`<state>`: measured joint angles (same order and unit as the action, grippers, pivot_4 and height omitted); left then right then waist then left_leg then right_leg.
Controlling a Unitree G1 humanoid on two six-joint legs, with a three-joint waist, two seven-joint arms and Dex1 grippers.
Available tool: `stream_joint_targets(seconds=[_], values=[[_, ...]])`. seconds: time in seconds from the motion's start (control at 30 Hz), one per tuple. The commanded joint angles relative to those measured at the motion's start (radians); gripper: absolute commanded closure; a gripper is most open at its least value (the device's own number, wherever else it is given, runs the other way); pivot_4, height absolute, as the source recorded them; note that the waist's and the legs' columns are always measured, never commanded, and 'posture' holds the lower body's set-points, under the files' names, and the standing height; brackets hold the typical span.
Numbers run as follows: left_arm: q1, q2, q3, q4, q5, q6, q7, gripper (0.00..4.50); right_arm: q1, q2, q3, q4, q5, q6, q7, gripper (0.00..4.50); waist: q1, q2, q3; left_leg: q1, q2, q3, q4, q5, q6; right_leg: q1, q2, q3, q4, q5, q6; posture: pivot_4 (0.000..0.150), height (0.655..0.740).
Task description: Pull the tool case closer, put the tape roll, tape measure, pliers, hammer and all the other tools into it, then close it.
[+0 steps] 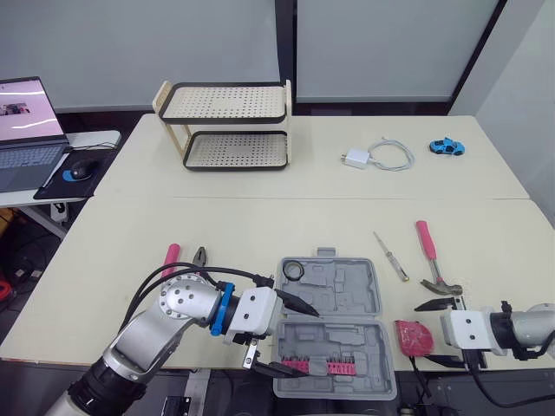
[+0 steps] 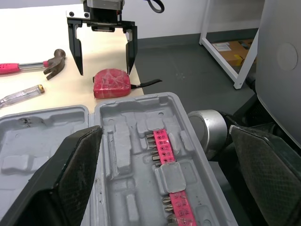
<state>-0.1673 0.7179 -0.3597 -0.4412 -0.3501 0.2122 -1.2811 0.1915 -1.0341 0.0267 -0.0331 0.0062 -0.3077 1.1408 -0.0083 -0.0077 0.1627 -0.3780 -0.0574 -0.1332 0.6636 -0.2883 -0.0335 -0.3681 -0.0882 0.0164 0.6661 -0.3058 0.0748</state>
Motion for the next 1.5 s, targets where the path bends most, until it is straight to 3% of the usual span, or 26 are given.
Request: stream_joint_targets(seconds=[0.03, 0.43, 0.73, 0.9, 1.5], values=[[0.002, 0.009, 0.002, -0.045, -0.019, 0.002, -0.010, 0.00, -0.006, -0.016, 0.018, 0.042, -0.015, -0.028, 0.016, 0.03, 0.000, 0.000, 0.000, 0.000, 0.000, 0.000, 0.000, 0.000, 0.000, 0.000, 0.000, 0.000, 0.000, 0.000, 0.000, 0.150, 0.7400], [0.000, 0.014, 0.011, -0.029, -0.017, -0.004, -0.028, 0.00, -0.023, -0.002, 0.026, 0.010, 0.017, 0.037, 0.021, 0.03, 0.000, 0.000, -0.001, 0.000, 0.000, 0.000, 0.000, 0.000, 0.000, 0.000, 0.000, 0.001, 0.000, 0.000, 0.000, 0.150, 0.7400], [0.016, 0.016, 0.006, -0.045, -0.016, -0.002, -0.023, 0.00, 0.074, -0.053, -0.059, -0.168, 0.133, 0.258, 0.053, 0.03, 0.002, 0.000, -0.001, 0.000, 0.000, 0.000, 0.000, 0.000, 0.000, 0.000, 0.000, 0.000, 0.000, 0.000, 0.000, 0.150, 0.7400], [0.020, 0.019, 0.008, -0.048, -0.018, -0.001, -0.024, 0.00, 0.093, -0.054, -0.096, -0.216, 0.138, 0.270, 0.048, 0.03, 0.002, -0.001, 0.000, 0.000, 0.000, 0.000, 0.000, 0.000, 0.000, 0.000, 0.000, 0.000, 0.000, 0.000, 0.000, 0.150, 0.7400], [-0.007, 0.013, 0.007, -0.068, -0.031, 0.038, -0.027, 0.00, -0.033, -0.011, 0.037, -0.066, 0.063, 0.157, 0.066, 0.03, 0.000, -0.001, 0.000, 0.000, 0.000, 0.000, 0.000, 0.000, 0.000, 0.000, 0.000, 0.000, 0.000, 0.000, 0.000, 0.150, 0.7400]])
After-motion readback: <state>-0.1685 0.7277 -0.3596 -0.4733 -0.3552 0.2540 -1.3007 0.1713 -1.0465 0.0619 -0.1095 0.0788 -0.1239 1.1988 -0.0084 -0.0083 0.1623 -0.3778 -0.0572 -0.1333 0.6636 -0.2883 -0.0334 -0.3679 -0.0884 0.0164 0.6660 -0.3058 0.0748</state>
